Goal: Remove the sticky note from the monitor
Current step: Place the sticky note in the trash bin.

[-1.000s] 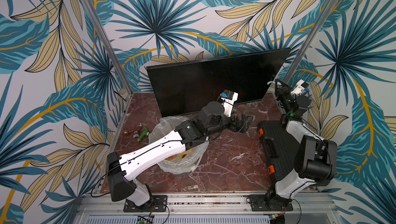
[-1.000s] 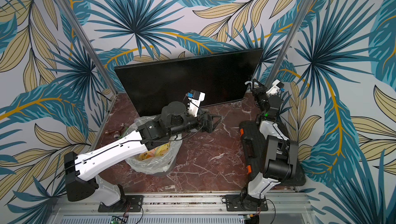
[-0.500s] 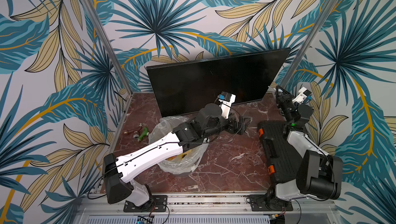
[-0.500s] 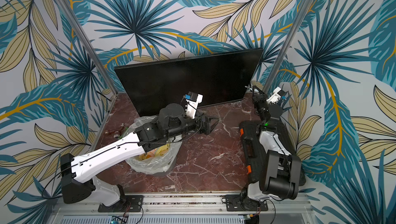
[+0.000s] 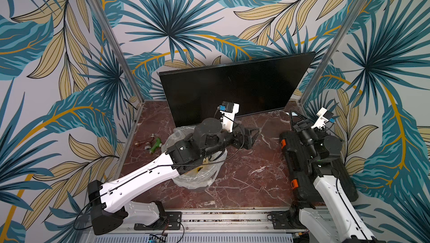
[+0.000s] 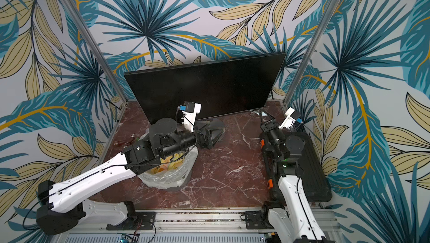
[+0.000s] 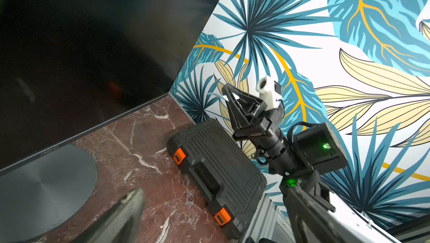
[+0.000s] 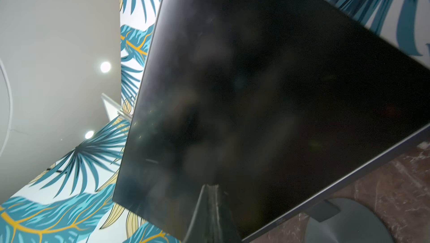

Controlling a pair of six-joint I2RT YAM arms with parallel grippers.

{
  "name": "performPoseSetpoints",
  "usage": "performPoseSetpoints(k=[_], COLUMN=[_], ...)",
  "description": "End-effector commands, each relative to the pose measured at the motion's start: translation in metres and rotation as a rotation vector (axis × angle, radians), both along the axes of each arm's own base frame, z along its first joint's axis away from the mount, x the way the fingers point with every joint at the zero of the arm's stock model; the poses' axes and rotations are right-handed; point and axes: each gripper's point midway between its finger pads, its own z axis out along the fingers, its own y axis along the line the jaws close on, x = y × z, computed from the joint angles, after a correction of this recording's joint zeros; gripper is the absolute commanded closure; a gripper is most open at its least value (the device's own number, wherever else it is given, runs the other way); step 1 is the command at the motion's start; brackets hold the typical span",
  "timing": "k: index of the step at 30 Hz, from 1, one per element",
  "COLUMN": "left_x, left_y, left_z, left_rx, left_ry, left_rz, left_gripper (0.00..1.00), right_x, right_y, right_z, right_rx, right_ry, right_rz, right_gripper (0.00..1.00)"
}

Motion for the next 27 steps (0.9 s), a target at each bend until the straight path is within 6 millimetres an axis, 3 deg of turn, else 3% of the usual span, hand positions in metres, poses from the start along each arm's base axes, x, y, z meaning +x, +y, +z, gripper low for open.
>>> performPoseSetpoints(k=[1, 7, 12, 19, 27], left_x=[-0.005, -0.014, -0.022, -0.03, -0.034], left_y=[0.023, 0.067, 0.108, 0.161, 0.228], left_z=[0.003, -0.006, -0.009, -0.004, 0.005], left_rx=[-0.005, 0.02, 0.032, 0.036, 0.057], left_ry=[-0.007, 0.002, 0.002, -0.028, -0.063], left_rz=[0.05, 0.142, 0.223, 0.352, 0.558], left_gripper=[0.0, 0.0, 0.0, 0.0, 0.0], right_x=[-0.012, -0.037, -0.047, -0.065, -0.091], right_y=[0.021, 0.062, 0.114, 0.21, 0.322], right_z=[-0.022, -0.003, 0.006, 0.01, -0.016], right_rx=[-0.05, -0.092, -0.163, -0.305, -0.479], right_ry=[0.081, 0.07, 0.069, 0.04, 0.046], right_rz=[0.029, 0.141, 0.271, 0.478, 0.702], right_gripper=[1.0, 1.0, 1.0, 1.0, 1.0])
